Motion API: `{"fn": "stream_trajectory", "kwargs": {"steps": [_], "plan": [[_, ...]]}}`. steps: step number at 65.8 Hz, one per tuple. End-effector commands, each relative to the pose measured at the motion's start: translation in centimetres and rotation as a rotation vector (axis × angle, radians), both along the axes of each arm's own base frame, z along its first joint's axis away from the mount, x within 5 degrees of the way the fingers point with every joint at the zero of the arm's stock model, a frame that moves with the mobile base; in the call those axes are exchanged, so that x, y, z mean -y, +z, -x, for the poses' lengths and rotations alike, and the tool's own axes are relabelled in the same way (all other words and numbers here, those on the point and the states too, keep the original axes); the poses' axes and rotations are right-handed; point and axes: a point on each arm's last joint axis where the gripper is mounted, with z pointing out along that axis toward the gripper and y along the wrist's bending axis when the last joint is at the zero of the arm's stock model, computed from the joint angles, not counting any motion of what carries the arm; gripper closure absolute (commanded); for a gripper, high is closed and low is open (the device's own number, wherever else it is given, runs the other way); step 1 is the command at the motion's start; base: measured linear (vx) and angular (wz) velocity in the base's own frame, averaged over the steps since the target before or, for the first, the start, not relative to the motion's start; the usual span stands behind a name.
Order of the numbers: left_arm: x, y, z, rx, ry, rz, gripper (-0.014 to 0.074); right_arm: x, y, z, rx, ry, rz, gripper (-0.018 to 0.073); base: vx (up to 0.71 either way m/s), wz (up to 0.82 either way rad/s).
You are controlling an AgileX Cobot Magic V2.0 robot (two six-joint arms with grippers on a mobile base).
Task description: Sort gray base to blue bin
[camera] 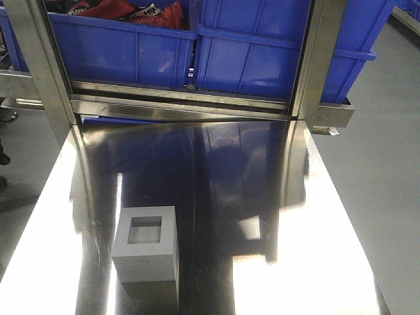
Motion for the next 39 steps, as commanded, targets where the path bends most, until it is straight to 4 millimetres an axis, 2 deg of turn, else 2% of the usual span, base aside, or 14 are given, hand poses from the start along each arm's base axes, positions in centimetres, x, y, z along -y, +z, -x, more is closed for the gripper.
{"fn": "stream_trajectory", "kwargs": {"steps": [1, 20, 39], "plan": [[0.1, 1.8, -1.4, -0.033, -0.005, 0.009, 0.0602, 0.0, 0.3, 0.0, 0.076, 0.002, 0.011, 0.0568, 0.00, 0.00], [0.1, 1.2, -3.9, -0.415, -0.007, 0.008, 0.0602, 0.0, 0.3, 0.0, 0.076, 0.002, 0.011, 0.0568, 0.00, 0.00], [0.1, 0.8, -4.3, -0.444, -0.007, 0.008, 0.0602, 0.0, 0.3, 0.0, 0.076, 0.002, 0.011, 0.0568, 0.00, 0.00]]}}
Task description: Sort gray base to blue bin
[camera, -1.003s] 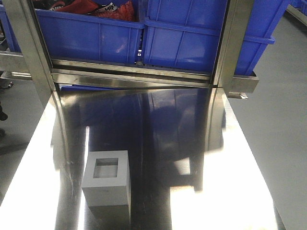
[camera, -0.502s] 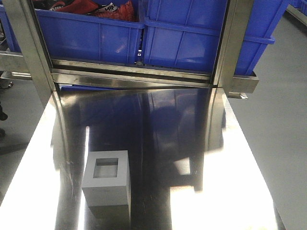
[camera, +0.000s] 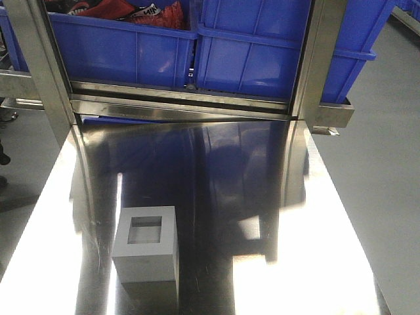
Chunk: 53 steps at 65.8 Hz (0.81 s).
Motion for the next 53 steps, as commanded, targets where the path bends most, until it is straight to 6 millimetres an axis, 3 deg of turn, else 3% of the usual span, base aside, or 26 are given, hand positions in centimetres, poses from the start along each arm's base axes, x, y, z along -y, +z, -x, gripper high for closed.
{"fn": "stream_trajectory", "kwargs": {"steps": [1, 18, 28, 53], "plan": [[0.11, 1.47, -0.60, 0.087, -0.002, 0.012, 0.0602, -0.01, 0.30, 0.02, 0.076, 0.002, 0.011, 0.0568, 0.00, 0.00], [0.11, 1.41, -0.54, 0.079, 0.000, 0.014, 0.0591, -0.01, 0.30, 0.02, 0.076, 0.002, 0.011, 0.0568, 0.00, 0.00], [0.11, 1.50, -0.61, 0.091, -0.001, 0.013, 0.0540, -0.01, 0.30, 0.02, 0.076, 0.002, 0.011, 0.0568, 0.00, 0.00], [0.11, 1.42, -0.55, 0.080, -0.002, 0.012, 0.0217, -0.01, 0.30, 0.02, 0.076, 0.002, 0.011, 0.0568, 0.00, 0.00]]}}
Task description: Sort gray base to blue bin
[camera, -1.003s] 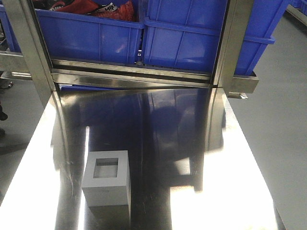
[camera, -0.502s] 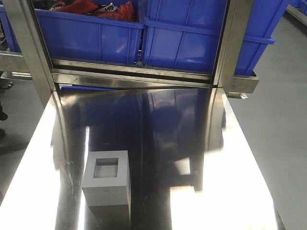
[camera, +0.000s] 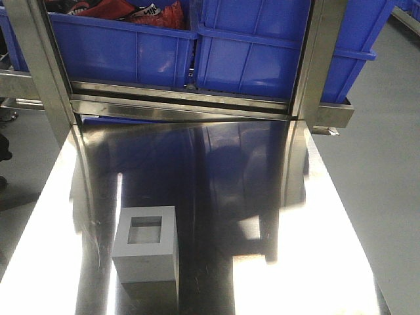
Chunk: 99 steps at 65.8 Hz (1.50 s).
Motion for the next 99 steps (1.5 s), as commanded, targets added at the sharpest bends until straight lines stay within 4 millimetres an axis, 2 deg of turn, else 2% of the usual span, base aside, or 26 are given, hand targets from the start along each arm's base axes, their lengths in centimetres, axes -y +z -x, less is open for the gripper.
{"fn": "stream_trajectory", "kwargs": {"steps": [1, 8, 35, 44, 57, 63, 71, 81, 99], "plan": [[0.1, 1.4, -0.6, 0.084, -0.002, 0.012, 0.0209, 0.0, 0.3, 0.0, 0.076, 0.002, 0.011, 0.0568, 0.00, 0.00], [0.1, 1.5, -0.6, 0.092, -0.002, 0.012, 0.0176, 0.0, 0.3, 0.0, 0.076, 0.002, 0.011, 0.0568, 0.00, 0.00], [0.1, 1.8, -0.9, 0.135, 0.001, 0.015, 0.0178, 0.0, 0.3, 0.0, 0.076, 0.002, 0.011, 0.0568, 0.00, 0.00], [0.4, 2.2, -1.2, 0.181, 0.027, 0.099, 0.0178, 0.0, 0.3, 0.0, 0.076, 0.002, 0.011, 0.0568, 0.00, 0.00], [1.9, 4.0, -3.0, 0.153, -0.096, 0.200, 0.0178, 0.0, 0.3, 0.0, 0.076, 0.002, 0.011, 0.0568, 0.00, 0.00], [2.8, 5.3, -4.3, 0.150, -0.186, 0.266, 0.0178, 0.0, 0.3, 0.0, 0.076, 0.002, 0.011, 0.0568, 0.00, 0.00], [3.7, 6.0, -6.0, 0.138, -0.257, 0.339, 0.0178, 0.0, 0.3, 0.0, 0.076, 0.002, 0.011, 0.0568, 0.00, 0.00], [4.9, 5.2, -8.0, 0.070, -0.301, 0.377, 0.0178, 0.0, 0.3, 0.0, 0.076, 0.002, 0.011, 0.0568, 0.00, 0.00], [9.9, 2.0, -10.0, -0.038, -0.449, 0.321, 0.0178, 0.0, 0.3, 0.0, 0.076, 0.002, 0.011, 0.0568, 0.00, 0.00]]}}
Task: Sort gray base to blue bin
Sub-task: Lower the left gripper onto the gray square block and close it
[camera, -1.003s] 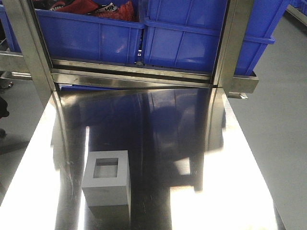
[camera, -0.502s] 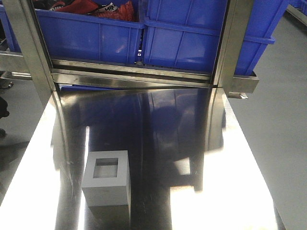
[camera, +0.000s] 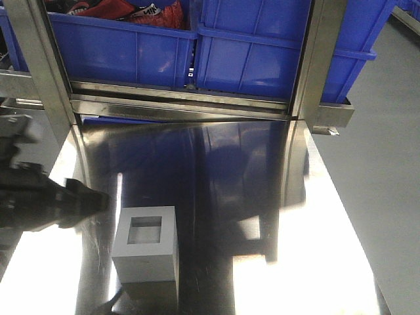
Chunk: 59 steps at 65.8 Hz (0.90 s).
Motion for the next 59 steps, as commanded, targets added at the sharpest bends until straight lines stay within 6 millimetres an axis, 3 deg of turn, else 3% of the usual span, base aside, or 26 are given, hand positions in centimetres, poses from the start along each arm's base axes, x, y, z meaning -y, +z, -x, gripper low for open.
{"fn": "stream_trajectory", "kwargs": {"steps": [1, 25, 42, 59], "plan": [[1.4, 0.6, -0.9, 0.059, -0.005, 0.000, 0.0178, 0.0, 0.3, 0.0, 0.076, 0.002, 0.011, 0.0568, 0.00, 0.00], [2.7, -1.9, -2.2, 0.000, 0.104, -0.112, 0.0178, 0.0, 0.3, 0.0, 0.076, 0.002, 0.011, 0.0568, 0.00, 0.00], [4.8, -2.2, -3.1, -0.033, 0.072, -0.126, 0.0178, 0.0, 0.3, 0.0, 0.076, 0.002, 0.011, 0.0568, 0.00, 0.00], [5.5, -2.5, -4.5, -0.102, 0.083, -0.177, 0.0178, 0.0, 0.3, 0.0, 0.076, 0.002, 0.011, 0.0568, 0.00, 0.00]]}}
